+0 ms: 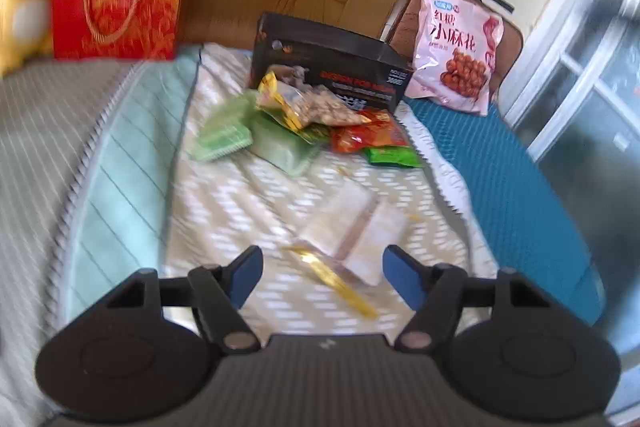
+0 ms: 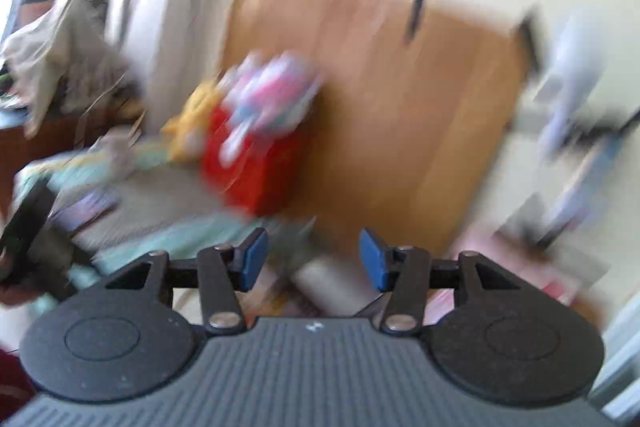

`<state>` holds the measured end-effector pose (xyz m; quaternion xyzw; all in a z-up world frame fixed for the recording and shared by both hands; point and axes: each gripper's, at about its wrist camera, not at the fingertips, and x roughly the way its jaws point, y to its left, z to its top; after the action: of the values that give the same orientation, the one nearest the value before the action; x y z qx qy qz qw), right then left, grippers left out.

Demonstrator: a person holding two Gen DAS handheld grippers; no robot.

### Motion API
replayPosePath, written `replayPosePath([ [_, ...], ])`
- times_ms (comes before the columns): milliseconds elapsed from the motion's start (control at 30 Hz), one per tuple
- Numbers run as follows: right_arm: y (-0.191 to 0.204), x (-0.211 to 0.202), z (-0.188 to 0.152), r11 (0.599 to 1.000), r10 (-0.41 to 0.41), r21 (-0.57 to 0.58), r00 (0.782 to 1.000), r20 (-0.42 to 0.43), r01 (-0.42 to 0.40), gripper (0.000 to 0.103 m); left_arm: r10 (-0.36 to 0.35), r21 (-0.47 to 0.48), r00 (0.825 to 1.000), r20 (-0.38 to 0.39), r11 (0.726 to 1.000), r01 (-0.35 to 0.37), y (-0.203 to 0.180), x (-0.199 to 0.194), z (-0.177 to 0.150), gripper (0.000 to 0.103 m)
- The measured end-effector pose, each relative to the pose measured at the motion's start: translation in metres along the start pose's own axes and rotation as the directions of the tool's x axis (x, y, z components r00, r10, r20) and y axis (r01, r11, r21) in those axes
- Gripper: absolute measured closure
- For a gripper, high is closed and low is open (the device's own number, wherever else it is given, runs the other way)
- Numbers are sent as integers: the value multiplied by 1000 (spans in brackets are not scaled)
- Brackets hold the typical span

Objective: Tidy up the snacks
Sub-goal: 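Grasp the clear bag of white pastries with the left gripper, then lower the pastry bag into the black tin and open the left gripper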

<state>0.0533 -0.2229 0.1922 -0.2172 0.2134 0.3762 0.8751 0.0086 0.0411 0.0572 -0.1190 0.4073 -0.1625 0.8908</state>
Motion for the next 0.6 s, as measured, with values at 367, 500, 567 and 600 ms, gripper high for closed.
replayPosePath([
  [367, 49, 147, -116, 952, 302, 24, 929, -215, -304, 48, 15, -130, 998, -63, 991, -23, 4, 37, -7, 29],
  [500, 56, 146, -123, 927, 373, 21, 912, -169, -376, 44, 8, -106, 999, -54, 994, -14, 0, 56, -2, 36],
  [567, 63, 145, -121, 925, 379, 25, 915, -137, -380, 57, 38, -75, 997, -61, 996, -42, -6, 59, 3, 44],
  [600, 67, 142, -120, 928, 371, 7, 920, -126, -373, 58, 30, -62, 997, -64, 998, -34, -8, 58, 5, 46],
])
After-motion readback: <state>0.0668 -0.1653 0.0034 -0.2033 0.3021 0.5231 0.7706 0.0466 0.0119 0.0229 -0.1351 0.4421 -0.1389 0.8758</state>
